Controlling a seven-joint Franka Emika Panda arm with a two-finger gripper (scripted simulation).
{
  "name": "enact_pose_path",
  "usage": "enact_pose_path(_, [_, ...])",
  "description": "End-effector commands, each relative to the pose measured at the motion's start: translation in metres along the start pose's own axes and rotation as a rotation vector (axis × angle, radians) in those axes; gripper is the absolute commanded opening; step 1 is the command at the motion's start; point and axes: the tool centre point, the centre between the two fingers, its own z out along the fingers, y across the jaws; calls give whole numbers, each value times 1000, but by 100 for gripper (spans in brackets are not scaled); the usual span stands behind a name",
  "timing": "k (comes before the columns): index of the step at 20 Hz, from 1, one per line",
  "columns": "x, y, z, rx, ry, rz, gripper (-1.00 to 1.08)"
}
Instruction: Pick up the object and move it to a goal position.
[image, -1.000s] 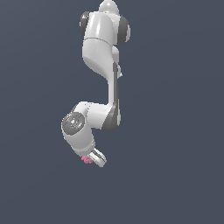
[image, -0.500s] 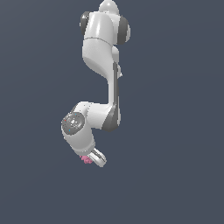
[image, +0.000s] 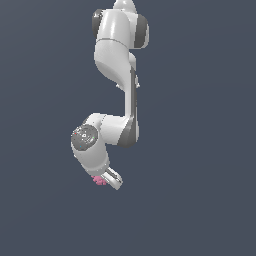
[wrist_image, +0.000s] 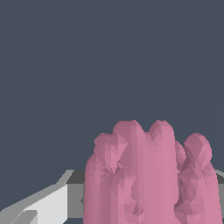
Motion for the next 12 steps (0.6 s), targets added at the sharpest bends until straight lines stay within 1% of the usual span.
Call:
enact_pose_path(1, [-4, -1, -8, 1, 1, 0, -100])
enact_pose_path(7, [-21, -4, -36, 1, 1, 0, -100])
enact_pose_path(12, [-42, -8, -72, 1, 0, 0, -100])
